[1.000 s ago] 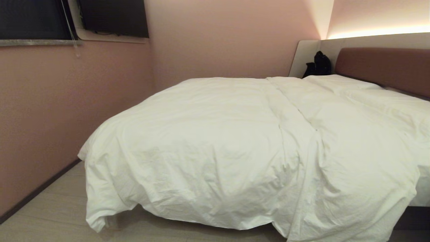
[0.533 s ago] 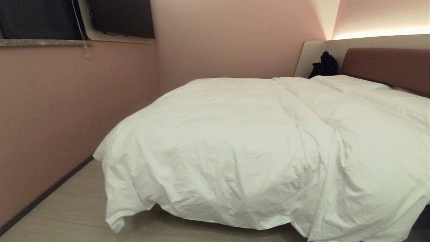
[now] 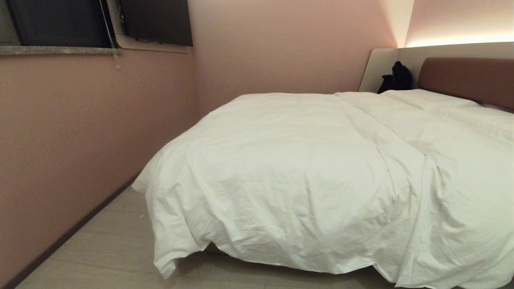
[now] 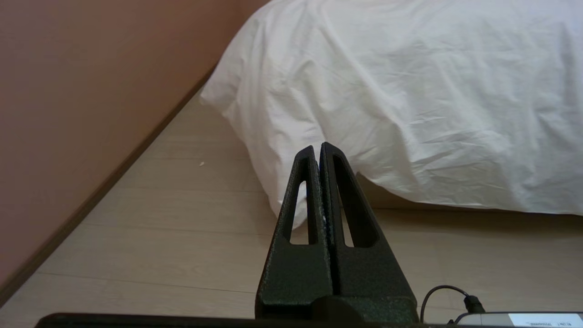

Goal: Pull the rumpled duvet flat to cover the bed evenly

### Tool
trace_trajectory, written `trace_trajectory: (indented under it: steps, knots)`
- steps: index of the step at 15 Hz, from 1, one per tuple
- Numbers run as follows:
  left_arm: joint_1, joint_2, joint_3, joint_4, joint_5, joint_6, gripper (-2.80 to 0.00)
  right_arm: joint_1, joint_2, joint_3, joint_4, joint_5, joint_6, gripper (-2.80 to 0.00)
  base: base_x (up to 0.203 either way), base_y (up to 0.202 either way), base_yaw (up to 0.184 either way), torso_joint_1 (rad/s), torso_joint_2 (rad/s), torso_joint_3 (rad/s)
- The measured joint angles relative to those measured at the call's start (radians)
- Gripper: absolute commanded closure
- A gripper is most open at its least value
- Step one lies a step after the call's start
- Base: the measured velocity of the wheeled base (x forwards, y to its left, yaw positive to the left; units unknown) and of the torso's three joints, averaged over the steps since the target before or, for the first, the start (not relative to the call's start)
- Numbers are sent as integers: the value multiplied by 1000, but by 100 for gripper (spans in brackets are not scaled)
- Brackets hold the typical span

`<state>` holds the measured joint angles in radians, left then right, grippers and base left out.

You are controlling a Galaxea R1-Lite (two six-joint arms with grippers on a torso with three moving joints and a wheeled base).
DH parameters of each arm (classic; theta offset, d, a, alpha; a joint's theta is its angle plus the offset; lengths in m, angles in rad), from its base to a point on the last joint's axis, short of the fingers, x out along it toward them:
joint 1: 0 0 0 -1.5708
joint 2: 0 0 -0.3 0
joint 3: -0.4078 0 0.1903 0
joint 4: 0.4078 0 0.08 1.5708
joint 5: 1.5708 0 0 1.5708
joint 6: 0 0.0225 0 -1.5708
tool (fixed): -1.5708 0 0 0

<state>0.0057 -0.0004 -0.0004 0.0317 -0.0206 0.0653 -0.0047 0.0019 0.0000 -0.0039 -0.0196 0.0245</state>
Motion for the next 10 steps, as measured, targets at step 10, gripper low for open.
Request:
trace_trajectory:
  steps: [10]
  knots:
    - [0,0,0,0,-2,2,0,0,0,0,0,0,0,0,0,195,-1,2,2,2]
